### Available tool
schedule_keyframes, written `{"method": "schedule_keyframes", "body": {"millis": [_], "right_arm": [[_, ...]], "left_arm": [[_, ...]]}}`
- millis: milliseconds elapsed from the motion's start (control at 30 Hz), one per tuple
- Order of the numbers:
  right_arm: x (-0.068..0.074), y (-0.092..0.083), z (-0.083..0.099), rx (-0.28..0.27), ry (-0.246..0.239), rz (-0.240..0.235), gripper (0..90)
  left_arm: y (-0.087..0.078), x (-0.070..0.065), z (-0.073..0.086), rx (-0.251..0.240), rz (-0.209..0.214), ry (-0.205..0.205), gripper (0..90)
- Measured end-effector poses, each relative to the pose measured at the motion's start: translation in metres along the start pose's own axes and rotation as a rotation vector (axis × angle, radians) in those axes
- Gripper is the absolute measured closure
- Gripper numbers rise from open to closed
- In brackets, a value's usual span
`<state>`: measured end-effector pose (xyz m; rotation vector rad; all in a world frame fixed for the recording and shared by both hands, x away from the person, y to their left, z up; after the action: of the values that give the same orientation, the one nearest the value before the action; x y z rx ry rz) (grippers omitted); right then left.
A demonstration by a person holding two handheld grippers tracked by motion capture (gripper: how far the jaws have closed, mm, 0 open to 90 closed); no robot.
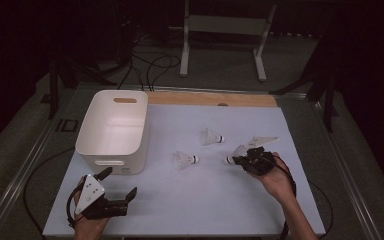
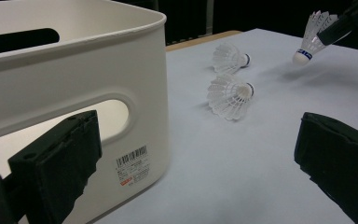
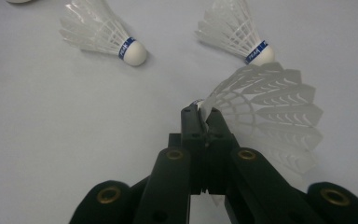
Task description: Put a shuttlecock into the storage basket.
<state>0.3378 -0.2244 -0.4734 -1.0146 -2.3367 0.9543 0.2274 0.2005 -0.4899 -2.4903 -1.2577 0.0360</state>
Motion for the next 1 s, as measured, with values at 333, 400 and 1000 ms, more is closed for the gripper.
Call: {"method": "schedule_keyframes", "body": {"millis": [333,400,1000], "right_arm": [[0.004,-0.003,-0.007,-0.022,-0.010,0.000,89.4],[0.005,-0.004,-0.009,-0.027,-0.018,-0.002,89.4],[0.009,-0.014,-0.025,-0.081,-0.023,-0.015,89.6]], "left_arm": [[0.000,0.000,0.000,0.001,0.001,0.001,1.1],[0.000,0.000,0.000,0.001,0.000,0.000,1.1],[0.001,-0.002,0.000,0.003,0.008,0.003,1.1]]}}
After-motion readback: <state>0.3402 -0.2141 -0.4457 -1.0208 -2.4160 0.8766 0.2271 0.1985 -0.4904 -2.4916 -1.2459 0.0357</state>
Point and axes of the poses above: each handheld gripper's, and its own axes: y roughly forward along the jaws, z roughly out of its underside, x roughly to its left, the point moved 3 cm from there along y, roughly forward along the jaws, and after that the axes turned 6 degrees about y, right-handed, at the moved point
